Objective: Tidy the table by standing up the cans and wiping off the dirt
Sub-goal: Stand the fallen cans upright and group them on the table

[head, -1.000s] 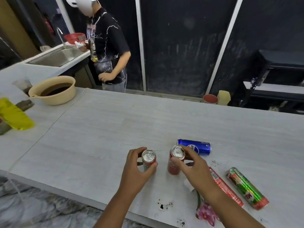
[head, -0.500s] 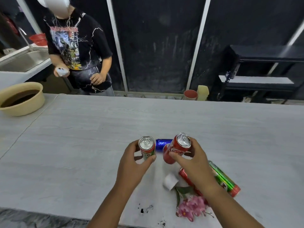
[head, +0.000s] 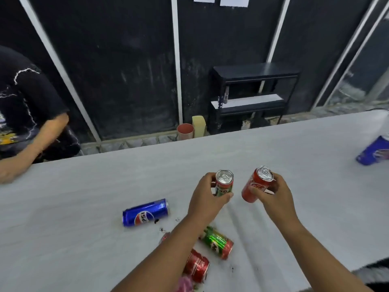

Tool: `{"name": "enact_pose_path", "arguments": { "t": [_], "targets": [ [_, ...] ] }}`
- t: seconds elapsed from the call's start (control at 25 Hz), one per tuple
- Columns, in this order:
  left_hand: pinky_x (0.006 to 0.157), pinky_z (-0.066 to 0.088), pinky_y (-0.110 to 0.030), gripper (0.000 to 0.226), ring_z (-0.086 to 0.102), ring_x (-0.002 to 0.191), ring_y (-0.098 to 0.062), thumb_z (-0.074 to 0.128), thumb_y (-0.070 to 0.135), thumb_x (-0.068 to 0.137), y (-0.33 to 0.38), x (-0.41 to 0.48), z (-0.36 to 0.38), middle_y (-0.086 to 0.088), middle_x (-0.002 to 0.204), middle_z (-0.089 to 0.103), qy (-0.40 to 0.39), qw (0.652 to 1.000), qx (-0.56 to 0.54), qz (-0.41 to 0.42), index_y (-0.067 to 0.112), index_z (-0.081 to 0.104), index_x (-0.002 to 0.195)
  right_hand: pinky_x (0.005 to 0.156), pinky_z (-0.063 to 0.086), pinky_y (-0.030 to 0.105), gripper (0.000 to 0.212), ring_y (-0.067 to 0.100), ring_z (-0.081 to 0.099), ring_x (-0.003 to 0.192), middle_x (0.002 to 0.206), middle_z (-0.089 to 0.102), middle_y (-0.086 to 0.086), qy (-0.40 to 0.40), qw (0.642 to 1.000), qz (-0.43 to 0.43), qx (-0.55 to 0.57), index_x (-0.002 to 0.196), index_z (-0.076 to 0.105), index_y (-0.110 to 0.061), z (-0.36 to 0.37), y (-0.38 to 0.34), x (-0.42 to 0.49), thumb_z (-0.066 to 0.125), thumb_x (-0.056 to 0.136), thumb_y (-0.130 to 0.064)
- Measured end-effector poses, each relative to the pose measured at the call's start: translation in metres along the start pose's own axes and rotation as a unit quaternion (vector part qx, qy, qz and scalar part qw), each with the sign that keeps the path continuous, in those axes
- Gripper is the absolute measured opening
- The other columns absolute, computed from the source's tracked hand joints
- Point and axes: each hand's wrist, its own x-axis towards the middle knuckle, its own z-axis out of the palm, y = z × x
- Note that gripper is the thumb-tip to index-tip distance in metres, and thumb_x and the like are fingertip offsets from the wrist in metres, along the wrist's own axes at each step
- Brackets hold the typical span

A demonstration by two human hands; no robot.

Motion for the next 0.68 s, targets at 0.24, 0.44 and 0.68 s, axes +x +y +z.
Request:
{"name": "enact_pose_path", "arguments": {
  "t": [0.24,0.44,0.68],
  "targets": [
    [0.095,0.060,-0.037,0.053,0.065,0.113,0.000,0.093,0.037,0.074,0.012,0.031,0.077,0.018,0.121,0.070,-0.054,0.998,0.032,0.007,0.038,0.060,0.116,0.091,0.056,0.025,0.062,0.013,0.071,0.116,0.132,0.072,-0.007,0.007,1.000,0.013,-0.012,0.135,0.066,-0.032,-0.053,0.033,0.051,0.089,0.082,-0.009],
    [0.092,0.057,-0.033,0.052,0.064,0.110,0.002,0.092,0.034,0.074,0.012,0.048,0.110,0.018,0.120,0.068,-0.071,0.996,0.046,0.005,0.038,0.060,0.114,0.095,0.056,0.026,0.056,0.004,0.072,0.115,0.127,0.075,-0.016,0.001,1.000,0.025,0.018,0.134,0.067,-0.031,-0.072,0.048,0.067,0.088,0.086,-0.011],
    [0.090,0.058,-0.029,0.060,0.065,0.114,-0.002,0.095,0.040,0.076,0.010,0.054,0.124,0.020,0.126,0.066,-0.068,0.995,0.072,0.010,0.042,0.056,0.123,0.101,0.053,0.025,0.059,-0.004,0.068,0.117,0.126,0.074,-0.021,-0.025,0.999,0.045,0.008,0.135,0.065,-0.031,-0.076,0.068,0.070,0.089,0.085,-0.012]
  ]
}}
